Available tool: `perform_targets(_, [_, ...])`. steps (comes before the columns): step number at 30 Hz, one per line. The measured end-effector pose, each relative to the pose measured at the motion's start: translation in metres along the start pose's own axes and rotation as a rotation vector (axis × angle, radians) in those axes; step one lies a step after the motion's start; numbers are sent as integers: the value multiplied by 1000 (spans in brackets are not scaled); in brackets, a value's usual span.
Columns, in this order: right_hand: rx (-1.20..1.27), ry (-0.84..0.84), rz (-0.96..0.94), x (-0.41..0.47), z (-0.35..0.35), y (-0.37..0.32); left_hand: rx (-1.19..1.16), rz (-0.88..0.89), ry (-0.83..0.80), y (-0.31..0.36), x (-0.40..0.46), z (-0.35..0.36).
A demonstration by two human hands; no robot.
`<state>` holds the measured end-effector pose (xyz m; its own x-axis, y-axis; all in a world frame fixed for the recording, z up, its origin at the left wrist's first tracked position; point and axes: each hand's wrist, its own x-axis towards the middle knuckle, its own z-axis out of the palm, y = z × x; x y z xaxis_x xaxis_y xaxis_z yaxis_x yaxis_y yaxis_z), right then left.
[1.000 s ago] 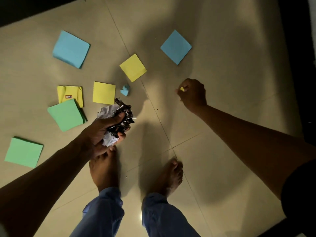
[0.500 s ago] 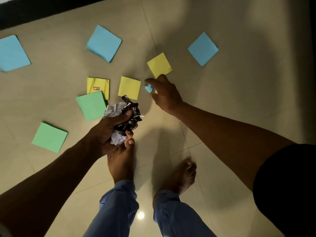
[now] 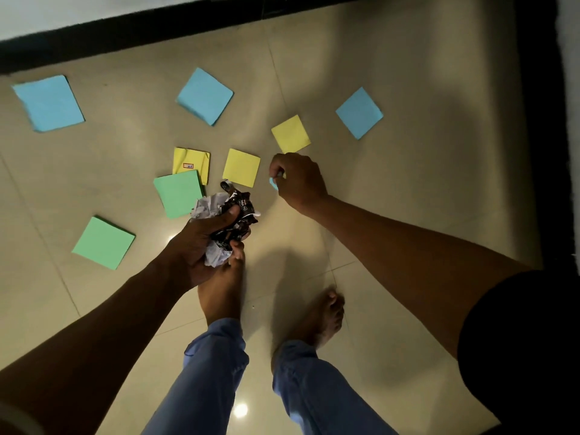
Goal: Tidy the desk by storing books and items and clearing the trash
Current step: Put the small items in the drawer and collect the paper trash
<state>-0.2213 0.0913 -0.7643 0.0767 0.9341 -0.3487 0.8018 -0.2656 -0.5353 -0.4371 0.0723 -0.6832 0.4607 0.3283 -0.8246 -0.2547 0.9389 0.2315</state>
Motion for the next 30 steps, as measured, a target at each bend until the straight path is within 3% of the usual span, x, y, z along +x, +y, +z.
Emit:
perform_targets(9, [423,236,137,-36,-177,-165,-96,154,-124,105,-126,104])
perform_targets(18, [642,605,-31,-125,-436,-363,26,392,-181,226,-342,263])
perform_targets(24, [761,678,-65,-198,-561,-431,222,547,-334,256,-440,390])
perform_targets(30, [646,986,4,-270,-660,-438,251,414,-526,237,-488,507])
